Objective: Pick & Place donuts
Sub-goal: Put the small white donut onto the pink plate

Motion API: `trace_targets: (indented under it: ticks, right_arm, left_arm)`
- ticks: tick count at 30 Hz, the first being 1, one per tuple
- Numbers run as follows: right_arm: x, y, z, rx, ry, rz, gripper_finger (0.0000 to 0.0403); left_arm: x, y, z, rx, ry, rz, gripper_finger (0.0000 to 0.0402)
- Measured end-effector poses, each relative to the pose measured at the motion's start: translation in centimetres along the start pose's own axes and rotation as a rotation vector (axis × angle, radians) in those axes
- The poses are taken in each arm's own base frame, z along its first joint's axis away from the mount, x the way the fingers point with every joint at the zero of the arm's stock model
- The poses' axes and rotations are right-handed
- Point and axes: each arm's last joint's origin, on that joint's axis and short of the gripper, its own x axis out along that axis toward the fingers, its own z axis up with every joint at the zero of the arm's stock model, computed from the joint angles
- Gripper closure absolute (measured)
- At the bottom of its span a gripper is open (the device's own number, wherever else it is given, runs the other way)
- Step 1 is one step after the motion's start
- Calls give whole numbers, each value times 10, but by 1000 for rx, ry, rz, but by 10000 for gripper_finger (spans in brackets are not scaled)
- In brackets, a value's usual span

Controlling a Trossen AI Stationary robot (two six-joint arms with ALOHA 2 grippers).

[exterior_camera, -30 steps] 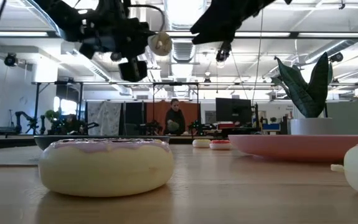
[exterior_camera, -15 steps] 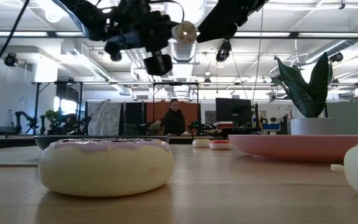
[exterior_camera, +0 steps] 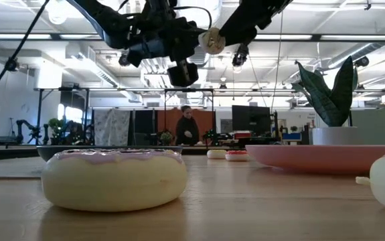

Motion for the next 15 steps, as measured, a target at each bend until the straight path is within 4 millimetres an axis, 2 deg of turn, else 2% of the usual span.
trace_targets:
  ticks: [4, 15]
  right_arm:
    - [0, 0, 0, 0, -5, 11, 184]
    - [21, 2, -4, 30, 29, 77, 260]
  left_arm:
    - [0, 0, 0, 11, -1, 0, 401]
    - [0, 0, 0, 22, -3, 0, 402]
